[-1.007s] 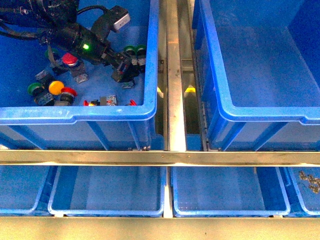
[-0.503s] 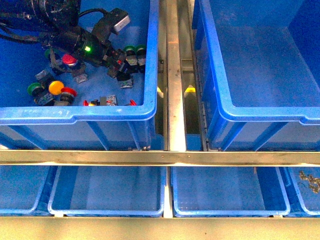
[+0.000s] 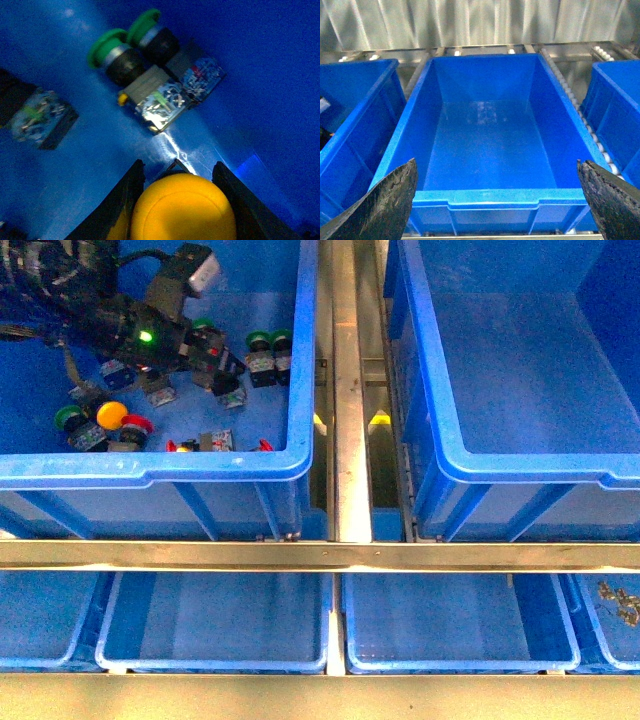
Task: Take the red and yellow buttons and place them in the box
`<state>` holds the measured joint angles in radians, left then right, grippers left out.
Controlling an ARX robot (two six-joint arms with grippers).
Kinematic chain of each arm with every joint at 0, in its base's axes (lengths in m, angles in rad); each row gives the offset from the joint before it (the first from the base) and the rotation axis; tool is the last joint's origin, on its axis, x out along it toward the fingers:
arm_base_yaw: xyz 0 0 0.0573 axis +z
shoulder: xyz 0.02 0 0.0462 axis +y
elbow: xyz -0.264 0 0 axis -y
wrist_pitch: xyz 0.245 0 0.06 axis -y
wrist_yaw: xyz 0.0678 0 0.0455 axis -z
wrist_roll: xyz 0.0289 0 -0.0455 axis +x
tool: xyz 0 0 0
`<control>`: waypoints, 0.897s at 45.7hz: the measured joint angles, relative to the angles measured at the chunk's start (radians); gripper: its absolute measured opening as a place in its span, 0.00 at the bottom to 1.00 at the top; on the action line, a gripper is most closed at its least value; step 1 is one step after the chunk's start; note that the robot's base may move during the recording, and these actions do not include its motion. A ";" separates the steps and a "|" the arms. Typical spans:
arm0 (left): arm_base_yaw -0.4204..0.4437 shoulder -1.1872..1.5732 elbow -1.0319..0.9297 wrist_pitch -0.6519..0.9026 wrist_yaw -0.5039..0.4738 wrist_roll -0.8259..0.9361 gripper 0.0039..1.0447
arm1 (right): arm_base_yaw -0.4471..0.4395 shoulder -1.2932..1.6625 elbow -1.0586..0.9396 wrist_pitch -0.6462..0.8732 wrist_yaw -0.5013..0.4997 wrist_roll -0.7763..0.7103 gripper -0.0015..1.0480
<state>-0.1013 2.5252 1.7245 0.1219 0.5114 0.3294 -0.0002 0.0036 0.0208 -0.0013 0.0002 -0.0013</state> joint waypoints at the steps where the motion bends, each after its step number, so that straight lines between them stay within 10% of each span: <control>1: 0.006 -0.017 -0.024 0.020 -0.007 -0.014 0.32 | 0.000 0.000 0.000 0.000 0.000 0.000 0.93; 21: 0.146 -0.461 -0.560 0.299 -0.035 -0.474 0.32 | 0.000 0.000 0.000 0.000 0.000 0.000 0.93; 41: 0.057 -0.733 -0.838 0.389 0.036 -0.838 0.32 | 0.000 0.000 0.000 0.000 0.000 0.000 0.93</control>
<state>-0.0444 1.7924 0.8860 0.5114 0.5476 -0.5087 -0.0002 0.0036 0.0208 -0.0013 0.0002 -0.0013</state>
